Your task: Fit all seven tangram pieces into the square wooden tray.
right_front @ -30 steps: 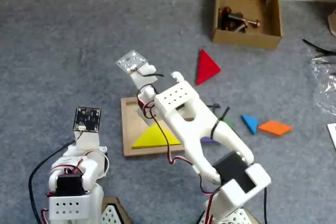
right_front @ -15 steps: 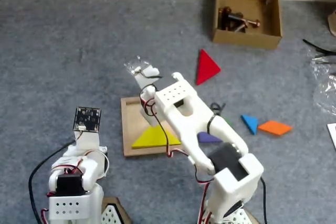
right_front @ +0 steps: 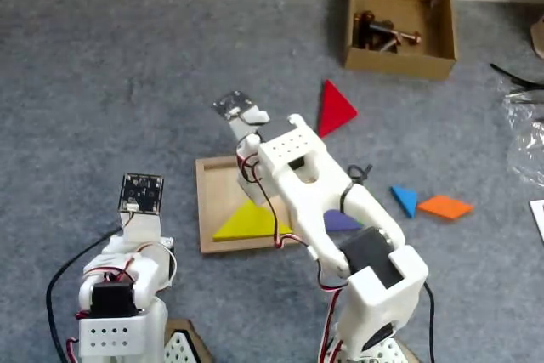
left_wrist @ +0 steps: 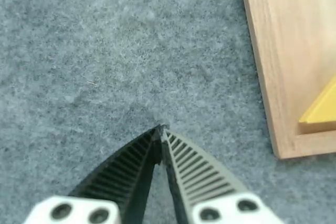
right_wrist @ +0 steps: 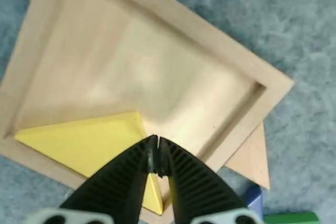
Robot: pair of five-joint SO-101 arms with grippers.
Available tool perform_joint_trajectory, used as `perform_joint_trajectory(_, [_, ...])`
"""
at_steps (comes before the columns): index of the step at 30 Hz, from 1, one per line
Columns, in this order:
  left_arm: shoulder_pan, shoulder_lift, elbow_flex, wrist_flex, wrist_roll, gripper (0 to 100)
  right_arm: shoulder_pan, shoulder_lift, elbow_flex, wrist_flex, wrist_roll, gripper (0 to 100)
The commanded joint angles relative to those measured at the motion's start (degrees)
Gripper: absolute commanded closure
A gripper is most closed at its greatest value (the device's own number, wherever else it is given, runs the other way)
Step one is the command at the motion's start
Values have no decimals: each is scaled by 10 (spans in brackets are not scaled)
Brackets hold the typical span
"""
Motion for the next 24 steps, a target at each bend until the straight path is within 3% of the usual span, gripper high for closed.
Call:
perform_joint_trajectory(1, [-6, 1, 12, 3, 3, 994, 8, -7, -1, 11, -6, 995])
perform_joint_trajectory(5, [-6, 1, 12, 3, 3, 994, 7, -7, 22, 7, -6, 995])
perform_joint_trajectory(16, [-6, 1, 12, 3, 3, 994, -83, -7, 56, 11, -6, 995])
perform_joint_trajectory(24, [-6, 1, 12, 3, 3, 994, -81, -8, 65, 11, -6, 995])
